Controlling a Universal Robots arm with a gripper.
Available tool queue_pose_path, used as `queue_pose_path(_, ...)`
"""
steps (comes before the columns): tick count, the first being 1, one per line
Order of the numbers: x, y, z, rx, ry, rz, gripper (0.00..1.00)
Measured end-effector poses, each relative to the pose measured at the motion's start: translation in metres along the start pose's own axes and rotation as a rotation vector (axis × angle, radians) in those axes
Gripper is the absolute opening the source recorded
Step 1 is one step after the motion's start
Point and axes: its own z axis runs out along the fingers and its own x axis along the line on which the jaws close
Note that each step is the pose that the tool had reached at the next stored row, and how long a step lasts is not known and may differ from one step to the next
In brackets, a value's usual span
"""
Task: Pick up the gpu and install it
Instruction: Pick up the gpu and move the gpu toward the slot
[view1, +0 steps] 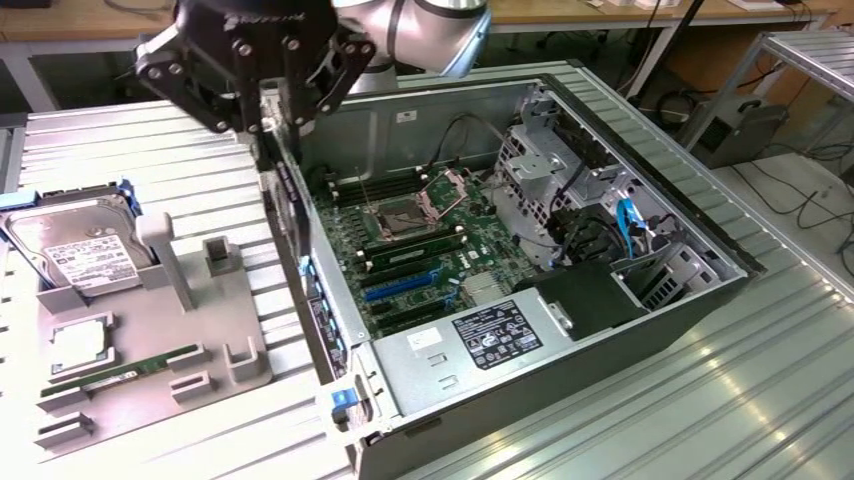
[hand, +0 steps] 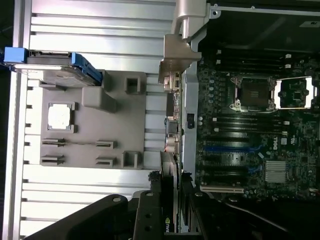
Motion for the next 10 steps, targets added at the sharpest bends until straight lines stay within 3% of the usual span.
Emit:
queue_pose_path(4, -0.019, -0.0019, -0.0122, -0.0027, 0.0060, 0.001, 0.26)
queue_pose_path(7, -0.040, -0.0031, -0.0131, -0.0042, 0.0088, 0.001, 0.26)
queue_pose_path(10, -0.054, -0.0038, -0.0112, -0.0043, 0.0092, 0.001, 0.26)
